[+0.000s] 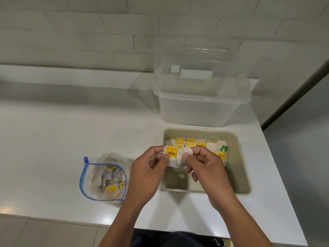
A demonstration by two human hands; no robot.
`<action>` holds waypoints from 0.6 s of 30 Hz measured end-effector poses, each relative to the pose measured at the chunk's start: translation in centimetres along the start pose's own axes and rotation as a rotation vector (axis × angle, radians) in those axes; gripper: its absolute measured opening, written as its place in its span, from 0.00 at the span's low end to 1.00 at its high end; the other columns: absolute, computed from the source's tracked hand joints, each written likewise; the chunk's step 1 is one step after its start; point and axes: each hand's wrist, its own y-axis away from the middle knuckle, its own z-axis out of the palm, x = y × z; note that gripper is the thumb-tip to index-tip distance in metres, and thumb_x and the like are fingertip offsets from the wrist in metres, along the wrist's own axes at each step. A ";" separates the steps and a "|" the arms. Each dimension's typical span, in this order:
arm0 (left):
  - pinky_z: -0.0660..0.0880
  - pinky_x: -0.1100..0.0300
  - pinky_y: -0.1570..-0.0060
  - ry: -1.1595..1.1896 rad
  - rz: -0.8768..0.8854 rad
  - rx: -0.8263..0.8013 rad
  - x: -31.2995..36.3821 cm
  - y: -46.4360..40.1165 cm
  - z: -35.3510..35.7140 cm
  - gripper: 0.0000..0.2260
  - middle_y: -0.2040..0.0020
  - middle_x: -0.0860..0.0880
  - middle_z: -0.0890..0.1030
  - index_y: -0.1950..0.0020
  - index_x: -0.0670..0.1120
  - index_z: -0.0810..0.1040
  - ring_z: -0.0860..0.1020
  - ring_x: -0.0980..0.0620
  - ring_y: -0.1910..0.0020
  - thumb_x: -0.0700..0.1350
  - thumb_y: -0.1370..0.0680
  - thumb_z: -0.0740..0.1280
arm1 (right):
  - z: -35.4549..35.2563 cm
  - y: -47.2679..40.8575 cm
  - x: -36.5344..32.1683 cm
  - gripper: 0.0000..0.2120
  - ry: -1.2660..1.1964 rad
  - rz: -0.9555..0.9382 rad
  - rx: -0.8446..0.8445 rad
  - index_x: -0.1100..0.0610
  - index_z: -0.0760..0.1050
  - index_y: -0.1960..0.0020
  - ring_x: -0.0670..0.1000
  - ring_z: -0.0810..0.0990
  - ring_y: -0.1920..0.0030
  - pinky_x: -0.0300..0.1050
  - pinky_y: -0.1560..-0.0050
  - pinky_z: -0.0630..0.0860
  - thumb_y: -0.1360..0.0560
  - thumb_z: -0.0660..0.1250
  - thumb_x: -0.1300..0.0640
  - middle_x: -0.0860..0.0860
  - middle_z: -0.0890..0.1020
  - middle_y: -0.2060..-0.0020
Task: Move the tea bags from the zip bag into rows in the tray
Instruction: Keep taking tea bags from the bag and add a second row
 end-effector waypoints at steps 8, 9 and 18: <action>0.79 0.46 0.56 -0.100 -0.026 0.068 -0.8 -0.8 0.2 0.04 0.59 0.49 0.85 0.53 0.51 0.82 0.83 0.45 0.56 0.42 0.21 0.70 | -2.4 -1.3 0.2 0.04 0.059 -0.035 0.039 0.55 0.81 0.57 0.46 0.74 0.66 0.41 0.62 0.71 0.24 0.72 0.60 0.49 0.78 0.66; 0.79 0.45 0.56 -0.109 -0.026 0.077 -0.8 -0.9 0.0 0.04 0.59 0.49 0.85 0.53 0.51 0.82 0.82 0.44 0.55 0.43 0.21 0.70 | -2.5 -1.6 0.3 0.03 0.059 -0.032 0.042 0.56 0.80 0.57 0.47 0.75 0.66 0.41 0.62 0.72 0.24 0.71 0.60 0.51 0.78 0.66; 0.79 0.49 0.56 -0.190 -0.060 0.149 -1.1 -2.2 -1.9 0.04 0.59 0.52 0.86 0.52 0.50 0.82 0.83 0.55 0.58 0.42 0.20 0.69 | -1.5 -6.6 4.3 0.04 0.651 0.074 -0.237 0.51 0.79 0.60 0.50 0.82 0.65 0.47 0.60 0.77 0.27 0.71 0.56 0.51 0.82 0.66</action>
